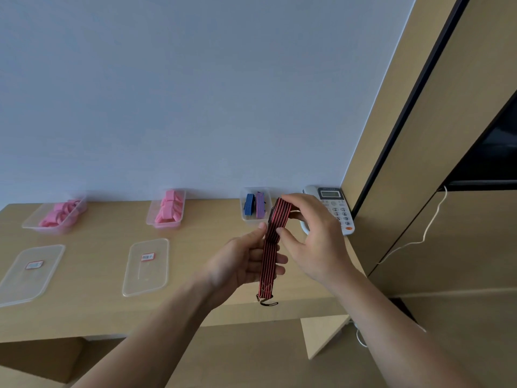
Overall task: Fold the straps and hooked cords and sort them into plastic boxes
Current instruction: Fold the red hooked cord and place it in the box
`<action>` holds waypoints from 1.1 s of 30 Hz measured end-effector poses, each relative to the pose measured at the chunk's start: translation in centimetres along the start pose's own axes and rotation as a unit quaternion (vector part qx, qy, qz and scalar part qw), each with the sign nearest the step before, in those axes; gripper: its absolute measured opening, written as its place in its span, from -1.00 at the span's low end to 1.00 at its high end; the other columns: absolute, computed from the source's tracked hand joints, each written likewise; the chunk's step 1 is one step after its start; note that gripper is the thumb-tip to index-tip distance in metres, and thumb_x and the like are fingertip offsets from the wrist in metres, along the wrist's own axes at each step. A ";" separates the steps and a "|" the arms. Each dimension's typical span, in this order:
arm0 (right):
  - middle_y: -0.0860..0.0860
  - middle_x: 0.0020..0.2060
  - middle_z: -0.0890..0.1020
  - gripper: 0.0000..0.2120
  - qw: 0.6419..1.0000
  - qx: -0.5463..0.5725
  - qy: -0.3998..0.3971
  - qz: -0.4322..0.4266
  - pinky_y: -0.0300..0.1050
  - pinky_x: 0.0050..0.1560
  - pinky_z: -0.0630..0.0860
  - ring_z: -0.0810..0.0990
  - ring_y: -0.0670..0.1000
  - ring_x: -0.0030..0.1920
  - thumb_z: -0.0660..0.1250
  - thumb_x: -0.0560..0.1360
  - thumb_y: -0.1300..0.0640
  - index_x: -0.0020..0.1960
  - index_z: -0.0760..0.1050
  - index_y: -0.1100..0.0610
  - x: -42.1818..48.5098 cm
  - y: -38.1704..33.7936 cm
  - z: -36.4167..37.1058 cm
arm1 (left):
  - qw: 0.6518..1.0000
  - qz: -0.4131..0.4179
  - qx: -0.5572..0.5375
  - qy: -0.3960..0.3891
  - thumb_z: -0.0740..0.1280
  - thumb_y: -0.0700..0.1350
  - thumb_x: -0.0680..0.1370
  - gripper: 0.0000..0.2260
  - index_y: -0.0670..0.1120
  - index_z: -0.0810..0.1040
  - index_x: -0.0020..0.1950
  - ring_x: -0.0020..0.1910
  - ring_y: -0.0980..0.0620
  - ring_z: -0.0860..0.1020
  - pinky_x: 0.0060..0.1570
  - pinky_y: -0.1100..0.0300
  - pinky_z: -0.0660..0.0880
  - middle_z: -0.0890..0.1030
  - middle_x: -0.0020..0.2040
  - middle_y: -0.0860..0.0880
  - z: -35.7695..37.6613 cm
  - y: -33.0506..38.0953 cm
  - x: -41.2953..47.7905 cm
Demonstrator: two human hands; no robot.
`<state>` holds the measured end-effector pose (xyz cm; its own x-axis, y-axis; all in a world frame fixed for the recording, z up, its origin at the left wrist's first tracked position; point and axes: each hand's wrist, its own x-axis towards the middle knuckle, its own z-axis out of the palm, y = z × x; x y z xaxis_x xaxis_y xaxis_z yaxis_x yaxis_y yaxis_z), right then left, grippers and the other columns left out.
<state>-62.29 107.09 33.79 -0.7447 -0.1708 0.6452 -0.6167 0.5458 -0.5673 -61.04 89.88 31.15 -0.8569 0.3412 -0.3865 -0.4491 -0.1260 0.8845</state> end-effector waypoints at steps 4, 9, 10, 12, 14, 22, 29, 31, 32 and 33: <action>0.05 0.17 0.63 -0.53 0.998 -0.031 0.016 -0.042 -0.22 0.28 0.46 0.58 -0.03 0.19 0.53 0.35 0.38 0.24 0.57 0.26 -0.8 0.1 0.3 | 1.000 -0.002 -0.027 0.008 0.25 0.29 0.56 -0.40 -0.22 0.62 0.24 -0.04 -0.15 0.72 0.05 0.01 0.61 0.74 0.00 -0.19 0.2 0.5 0.1; 0.04 0.12 0.66 -0.70 0.997 -0.017 0.035 -0.073 -0.14 0.23 0.50 0.60 0.01 0.16 0.50 0.43 0.30 0.16 0.64 0.25 -2.0 0.0 0.1 | 0.999 0.003 -0.044 0.026 0.28 0.26 0.58 -0.57 -0.02 0.79 -0.07 -0.11 -0.09 0.73 -0.03 0.05 0.58 0.75 -0.07 -0.10 -0.2 0.8 0.4; 0.02 0.10 0.67 -0.72 0.996 -0.011 0.036 -0.078 -0.13 0.20 0.51 0.61 0.02 0.14 0.51 0.42 0.31 0.12 0.66 0.24 -2.3 0.1 0.0 | 0.999 0.005 -0.047 0.028 0.29 0.25 0.58 -0.59 0.00 0.79 -0.09 -0.11 -0.08 0.73 -0.03 0.04 0.58 0.75 -0.05 -0.10 -0.3 0.8 0.4; 0.01 0.07 0.68 -0.74 0.996 -0.002 0.028 -0.081 -0.09 0.16 0.53 0.61 0.04 0.11 0.54 0.38 0.32 0.06 0.68 0.23 -2.6 0.1 0.2 | 0.998 0.010 -0.056 0.031 0.33 0.22 0.57 -0.64 0.00 0.78 -0.05 -0.11 -0.04 0.72 -0.08 0.07 0.60 0.74 -0.01 -0.11 -0.5 0.8 0.5; 0.01 0.05 0.68 -0.75 0.996 -0.004 0.019 -0.089 -0.08 0.13 0.53 0.61 0.06 0.08 0.57 0.33 0.34 0.00 0.69 0.23 -2.8 0.1 0.6 | 0.996 0.015 -0.077 0.031 0.40 0.18 0.53 -0.70 -0.02 0.77 -0.01 -0.11 -0.04 0.69 -0.16 0.12 0.62 0.72 -0.05 -0.10 -0.6 0.9 0.6; -0.01 0.00 0.68 -0.82 0.993 -0.044 -0.011 -0.107 -0.16 0.08 0.49 0.59 0.07 0.01 0.62 0.30 0.24 -0.12 0.72 0.12 -4.1 0.7 1.6 | 0.994 0.036 -0.102 0.006 0.44 -0.13 0.46 -0.78 -0.17 0.63 0.07 -0.21 -0.04 0.68 -0.21 0.13 0.64 0.70 -0.09 -0.15 -1.2 1.4 0.9; -0.22 0.08 0.59 -0.61 0.987 0.086 -0.065 0.117 -0.18 -0.02 0.58 0.59 -0.11 0.09 0.51 0.37 0.01 0.16 0.54 -0.15 -3.4 0.1 1.7 | 0.990 0.080 -0.110 0.033 0.36 -0.30 0.55 -0.80 -0.26 0.62 0.16 0.00 -0.18 0.71 0.00 0.00 0.67 0.71 0.06 -0.25 -1.7 1.2 1.1; -0.21 0.03 0.64 -0.55 0.946 0.171 -0.146 0.234 -0.11 0.02 0.62 0.62 -0.13 0.04 0.48 0.34 -0.13 0.19 0.45 -0.29 -3.4 0.1 2.0 | 0.987 0.091 -0.125 0.043 0.36 -0.29 0.57 -0.79 -0.27 0.60 0.19 0.04 -0.18 0.70 0.05 -0.01 0.66 0.70 0.10 -0.25 -1.9 1.2 1.2; -0.17 -0.02 0.68 -0.53 0.922 0.209 -0.174 0.275 -0.01 0.08 0.62 0.65 -0.11 0.02 0.48 0.33 -0.15 0.21 0.44 -0.26 -3.4 0.2 2.3 | 0.986 0.098 -0.129 0.046 0.36 -0.29 0.57 -0.80 -0.26 0.61 0.18 0.03 -0.18 0.71 0.04 0.00 0.67 0.71 0.10 -0.25 -2.0 1.2 1.1; -0.10 -0.06 0.71 -0.52 0.903 0.238 -0.186 0.304 0.10 0.13 0.60 0.68 -0.08 0.01 0.47 0.35 -0.15 0.23 0.44 -0.21 -3.5 0.3 2.7 | 0.984 0.103 -0.132 0.051 0.36 -0.29 0.57 -0.81 -0.25 0.60 0.18 0.02 -0.17 0.71 0.01 0.02 0.68 0.71 0.09 -0.24 -2.1 1.2 1.1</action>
<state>-60.56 105.65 29.98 -0.9624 -0.2702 -0.0268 -0.0380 0.2317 -0.9720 -63.08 88.15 31.19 -0.9519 0.1886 -0.2417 -0.3010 -0.4254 0.8535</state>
